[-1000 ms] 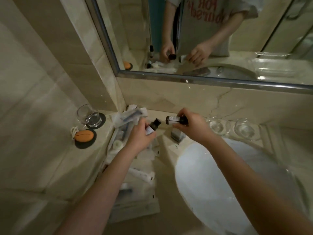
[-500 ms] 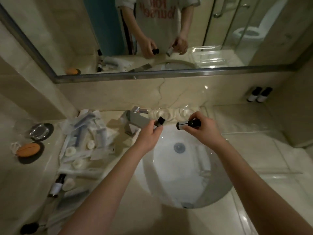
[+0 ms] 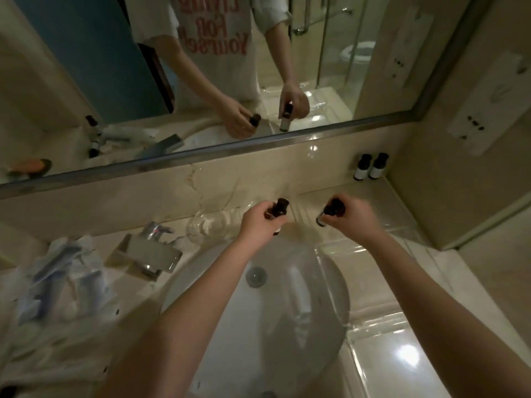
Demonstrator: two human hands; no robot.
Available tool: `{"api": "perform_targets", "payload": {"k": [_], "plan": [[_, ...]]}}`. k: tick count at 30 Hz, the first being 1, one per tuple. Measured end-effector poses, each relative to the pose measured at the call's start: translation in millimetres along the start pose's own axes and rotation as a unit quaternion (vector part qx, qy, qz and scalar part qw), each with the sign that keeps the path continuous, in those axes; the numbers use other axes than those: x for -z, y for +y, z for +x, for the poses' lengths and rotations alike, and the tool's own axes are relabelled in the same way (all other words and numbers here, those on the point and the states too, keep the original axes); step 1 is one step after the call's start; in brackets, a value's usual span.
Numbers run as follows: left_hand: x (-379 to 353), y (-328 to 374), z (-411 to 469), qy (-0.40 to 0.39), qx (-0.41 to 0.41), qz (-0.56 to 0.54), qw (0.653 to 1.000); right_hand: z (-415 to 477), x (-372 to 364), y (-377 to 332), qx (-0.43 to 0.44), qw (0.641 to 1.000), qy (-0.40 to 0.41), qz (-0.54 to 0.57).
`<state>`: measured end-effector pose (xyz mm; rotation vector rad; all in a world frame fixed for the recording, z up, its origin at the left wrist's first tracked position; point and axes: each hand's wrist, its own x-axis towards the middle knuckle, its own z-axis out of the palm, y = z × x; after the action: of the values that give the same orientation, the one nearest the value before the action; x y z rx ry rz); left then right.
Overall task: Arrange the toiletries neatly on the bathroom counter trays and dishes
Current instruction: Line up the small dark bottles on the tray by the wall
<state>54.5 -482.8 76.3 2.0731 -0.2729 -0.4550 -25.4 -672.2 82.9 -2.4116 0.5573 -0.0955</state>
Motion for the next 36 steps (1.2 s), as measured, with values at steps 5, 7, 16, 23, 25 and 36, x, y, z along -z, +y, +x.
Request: {"api": "perform_targets", "payload": {"k": [5,7,16,23,25,36], "plan": [[-40.8,25.5,48.6,-0.010,0.005,0.032,0.999,47.3,11.4,26.1,-0.016,0.998,0.006,-0.057],[-55.0,28.3,61.7,-0.017,0.003,0.051,0.999,59.1,11.2,33.9,-0.014,0.998,0.007,-0.065],[-79.5,18.8,76.0,-0.028,-0.009,0.074,0.997,68.7,2.6,56.3,0.008,0.998,-0.030,-0.060],[-55.2,27.5,73.0,-0.081,-0.002,0.068,0.994,59.9,27.3,54.2,0.020,0.999,-0.033,0.009],[-47.1,38.0,74.3,-0.079,-0.021,0.082,0.993,60.3,38.1,52.4,0.036,0.999,-0.025,0.015],[-44.0,69.7,75.5,-0.148,-0.160,0.365,0.905,79.5,54.8,36.1,0.101,0.977,-0.107,-0.152]]}}
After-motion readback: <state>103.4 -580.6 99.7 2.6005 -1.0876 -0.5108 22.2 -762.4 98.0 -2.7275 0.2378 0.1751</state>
